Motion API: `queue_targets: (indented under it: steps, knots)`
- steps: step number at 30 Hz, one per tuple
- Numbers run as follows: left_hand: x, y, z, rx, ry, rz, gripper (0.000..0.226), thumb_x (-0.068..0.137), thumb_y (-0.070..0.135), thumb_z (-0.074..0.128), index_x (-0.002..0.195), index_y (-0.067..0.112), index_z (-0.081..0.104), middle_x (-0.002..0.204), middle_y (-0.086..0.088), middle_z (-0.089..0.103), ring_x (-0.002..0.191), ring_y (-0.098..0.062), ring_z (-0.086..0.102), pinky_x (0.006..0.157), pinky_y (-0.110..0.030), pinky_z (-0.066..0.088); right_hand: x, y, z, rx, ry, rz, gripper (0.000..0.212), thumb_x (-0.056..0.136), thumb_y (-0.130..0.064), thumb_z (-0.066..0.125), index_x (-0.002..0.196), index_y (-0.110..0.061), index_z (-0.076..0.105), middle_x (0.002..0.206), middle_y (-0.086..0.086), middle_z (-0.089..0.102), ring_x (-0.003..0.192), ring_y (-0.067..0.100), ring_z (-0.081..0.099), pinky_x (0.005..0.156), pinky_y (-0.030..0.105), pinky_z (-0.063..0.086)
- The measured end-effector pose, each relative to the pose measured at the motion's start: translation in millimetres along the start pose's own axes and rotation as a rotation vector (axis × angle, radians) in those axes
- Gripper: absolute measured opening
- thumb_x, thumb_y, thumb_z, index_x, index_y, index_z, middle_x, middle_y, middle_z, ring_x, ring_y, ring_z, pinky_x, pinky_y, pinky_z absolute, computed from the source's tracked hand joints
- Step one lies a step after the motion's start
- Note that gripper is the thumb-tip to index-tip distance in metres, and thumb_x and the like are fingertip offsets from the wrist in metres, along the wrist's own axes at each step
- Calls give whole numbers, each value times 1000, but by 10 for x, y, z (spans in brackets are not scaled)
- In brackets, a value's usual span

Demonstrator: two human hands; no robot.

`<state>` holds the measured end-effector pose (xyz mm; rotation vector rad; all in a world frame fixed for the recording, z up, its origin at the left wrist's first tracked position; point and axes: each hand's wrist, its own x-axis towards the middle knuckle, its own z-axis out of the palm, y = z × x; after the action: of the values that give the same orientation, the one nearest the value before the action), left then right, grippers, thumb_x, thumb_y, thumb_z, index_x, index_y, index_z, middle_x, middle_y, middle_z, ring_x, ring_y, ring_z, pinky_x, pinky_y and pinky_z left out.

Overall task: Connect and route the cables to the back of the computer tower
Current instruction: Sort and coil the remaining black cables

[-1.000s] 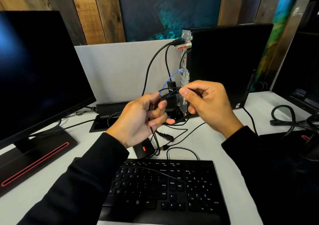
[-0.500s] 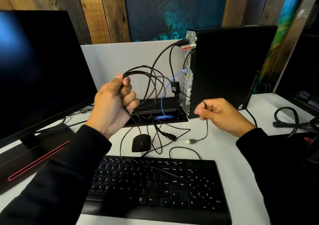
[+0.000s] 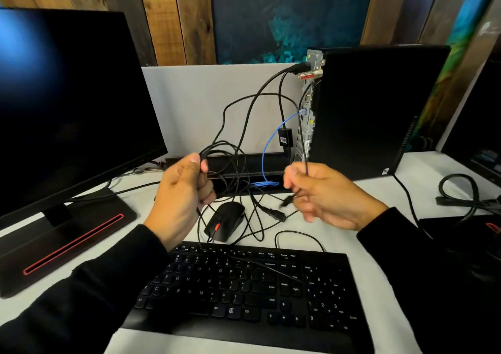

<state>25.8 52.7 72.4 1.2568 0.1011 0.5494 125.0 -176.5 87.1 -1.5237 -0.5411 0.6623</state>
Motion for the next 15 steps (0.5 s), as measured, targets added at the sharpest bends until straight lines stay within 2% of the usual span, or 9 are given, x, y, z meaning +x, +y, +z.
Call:
queue_targets:
  steps: [2, 4, 7, 9, 11, 13, 15]
  knots:
    - [-110, -53, -38, 1, -7, -9, 38, 110, 26, 37, 77, 15, 51, 56, 5, 24, 47, -9, 19, 56, -34, 16, -36, -53, 236, 191, -106, -34, 12, 96, -14, 59, 89, -5, 59, 72, 3, 53, 61, 15, 58, 61, 30, 59]
    - [-222, -75, -67, -23, -3, -15, 37, 110, 27, 38, 77, 14, 52, 59, 2, 21, 48, -10, 18, 56, -34, 16, -40, -36, 387, 181, -159, -101, 6, 94, -4, 61, 89, -2, 64, 79, 5, 62, 76, 18, 65, 77, 33, 61]
    - [-361, -70, -83, -84, 4, -39, 35, 107, 28, 40, 79, 12, 51, 57, 3, 27, 49, -10, 18, 52, -27, 22, -17, 41, 584, -71, -122, -235, 13, 98, -4, 62, 97, -10, 73, 85, 3, 73, 82, 13, 65, 75, 24, 55]
    - [-431, -63, -55, -103, -18, -72, 33, 105, 30, 42, 79, 12, 50, 56, 5, 28, 48, -11, 19, 49, -24, 29, 23, 108, 702, -227, -11, -336, 15, 99, -5, 63, 98, -17, 72, 88, 1, 77, 78, 7, 64, 71, 19, 49]
    - [-496, -50, -31, -115, -59, -105, 30, 100, 33, 45, 79, 12, 49, 56, 5, 28, 49, -11, 20, 49, -24, 30, 71, 189, 802, -343, 175, -413, 12, 97, -8, 66, 94, -19, 67, 80, 0, 75, 68, 2, 61, 69, 18, 44]
    - [-528, -16, -3, -160, -107, -134, 29, 98, 32, 46, 77, 12, 48, 55, 4, 27, 47, -11, 20, 47, -24, 28, 106, 259, 882, -517, 415, -526, 16, 90, -11, 71, 86, -20, 59, 71, -2, 60, 63, 4, 52, 65, 16, 39]
    - [-549, 13, 38, -206, -146, -168, 30, 97, 33, 47, 75, 12, 48, 55, 4, 24, 45, -10, 19, 46, -24, 24, 136, 317, 920, -679, 607, -614, 27, 81, -9, 74, 86, -23, 51, 82, -2, 50, 70, 7, 47, 64, 10, 34]
